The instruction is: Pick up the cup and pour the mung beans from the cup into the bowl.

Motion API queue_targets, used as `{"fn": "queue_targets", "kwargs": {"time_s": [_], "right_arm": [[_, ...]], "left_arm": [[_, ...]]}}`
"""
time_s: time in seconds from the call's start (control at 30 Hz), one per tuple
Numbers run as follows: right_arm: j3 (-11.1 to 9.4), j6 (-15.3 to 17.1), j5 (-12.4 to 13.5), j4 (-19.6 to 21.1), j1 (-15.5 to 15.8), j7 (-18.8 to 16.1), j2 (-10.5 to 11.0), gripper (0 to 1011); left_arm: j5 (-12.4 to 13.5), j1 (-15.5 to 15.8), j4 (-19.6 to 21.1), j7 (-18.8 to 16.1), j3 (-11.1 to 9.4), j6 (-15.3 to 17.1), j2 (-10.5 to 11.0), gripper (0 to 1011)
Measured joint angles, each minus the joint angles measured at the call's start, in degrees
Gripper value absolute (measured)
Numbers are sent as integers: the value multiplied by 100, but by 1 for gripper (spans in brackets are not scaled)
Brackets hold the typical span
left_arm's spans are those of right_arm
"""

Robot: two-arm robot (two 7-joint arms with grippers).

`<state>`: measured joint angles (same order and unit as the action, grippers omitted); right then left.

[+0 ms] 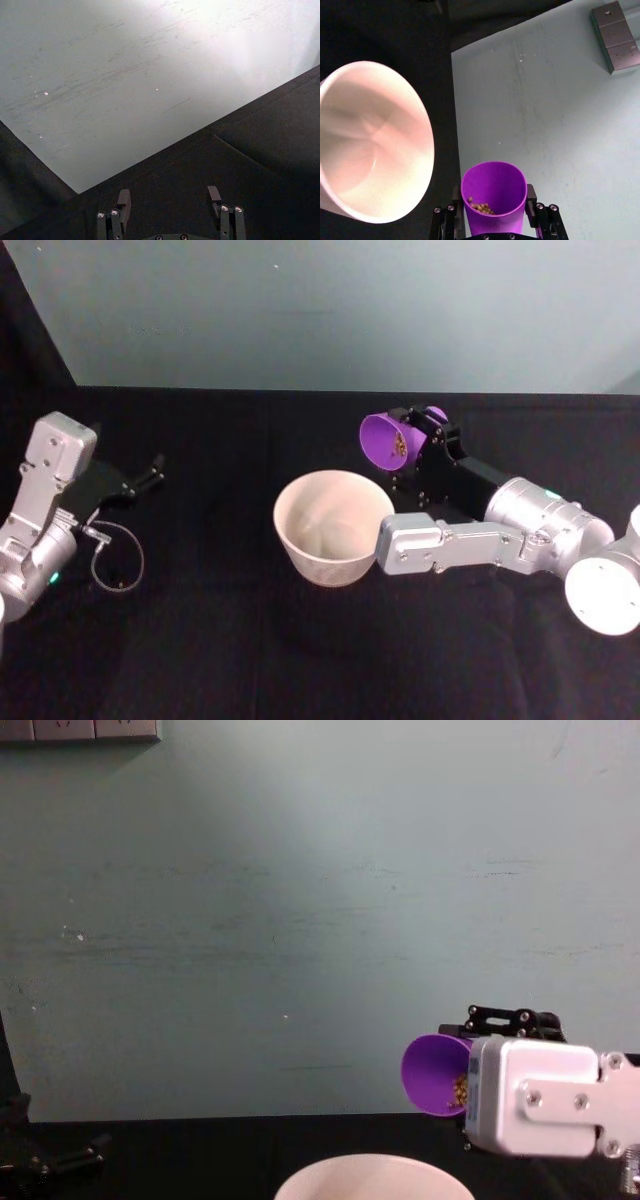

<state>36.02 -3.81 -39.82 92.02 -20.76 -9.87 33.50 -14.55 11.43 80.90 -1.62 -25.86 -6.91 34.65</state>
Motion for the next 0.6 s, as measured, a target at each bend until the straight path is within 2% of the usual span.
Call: {"fn": "queue_targets", "kwargs": {"time_s": [0.1,0.4,0.6], "right_arm": [[13,14,-165,-3,0,15,-25,729],[-32,32,-383,-3,35,15,-94,729],[9,35,-742,-17,48,79,-104,729]], "left_arm": [[0,0,0,0,0,0,0,1000],[0,0,0,0,0,0,0,1000],[0,0,0,0,0,0,0,1000]]}}
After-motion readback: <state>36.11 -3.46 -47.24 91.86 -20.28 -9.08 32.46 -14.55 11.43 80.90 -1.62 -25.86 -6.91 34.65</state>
